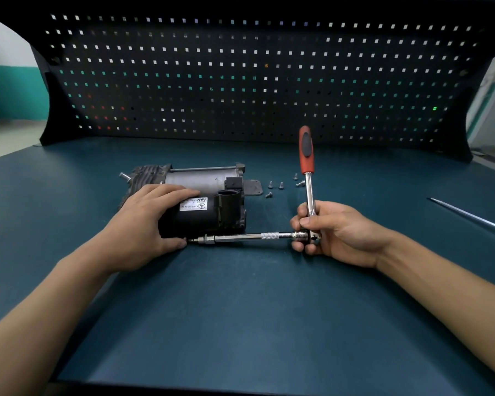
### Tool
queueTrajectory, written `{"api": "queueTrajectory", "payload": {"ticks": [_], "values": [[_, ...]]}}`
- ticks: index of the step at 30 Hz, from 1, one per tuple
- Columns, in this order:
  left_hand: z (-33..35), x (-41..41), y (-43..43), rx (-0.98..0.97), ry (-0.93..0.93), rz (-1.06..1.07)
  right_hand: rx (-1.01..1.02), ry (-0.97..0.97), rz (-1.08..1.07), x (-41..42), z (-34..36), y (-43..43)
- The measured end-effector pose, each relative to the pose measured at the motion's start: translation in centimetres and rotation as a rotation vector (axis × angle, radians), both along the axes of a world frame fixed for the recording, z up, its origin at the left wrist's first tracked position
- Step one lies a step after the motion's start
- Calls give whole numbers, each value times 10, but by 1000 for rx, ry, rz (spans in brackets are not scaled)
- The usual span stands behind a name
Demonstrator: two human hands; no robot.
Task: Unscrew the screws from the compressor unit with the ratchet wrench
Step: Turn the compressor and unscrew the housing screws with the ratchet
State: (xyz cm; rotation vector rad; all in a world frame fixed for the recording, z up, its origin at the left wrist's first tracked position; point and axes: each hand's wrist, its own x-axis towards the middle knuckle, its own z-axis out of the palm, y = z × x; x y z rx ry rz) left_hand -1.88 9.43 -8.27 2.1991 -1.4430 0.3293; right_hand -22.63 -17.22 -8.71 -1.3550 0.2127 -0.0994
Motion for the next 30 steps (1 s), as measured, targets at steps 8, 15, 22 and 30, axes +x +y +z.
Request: {"api": "queueTrajectory", "payload": {"ticks": [8,15,22,30], "values": [[-1,1,0,-9,-18,-3,29,-7,4,0,-1,-1],[-3,2,0,-14,-13,-3,49,67,-18,0,-1,0],[-3,4,0,-15,-13,-9,76,74,49,-2,1,-1],[-4,5,0,-16,-22,-15,100,10,58,-1,-2,-1]]}}
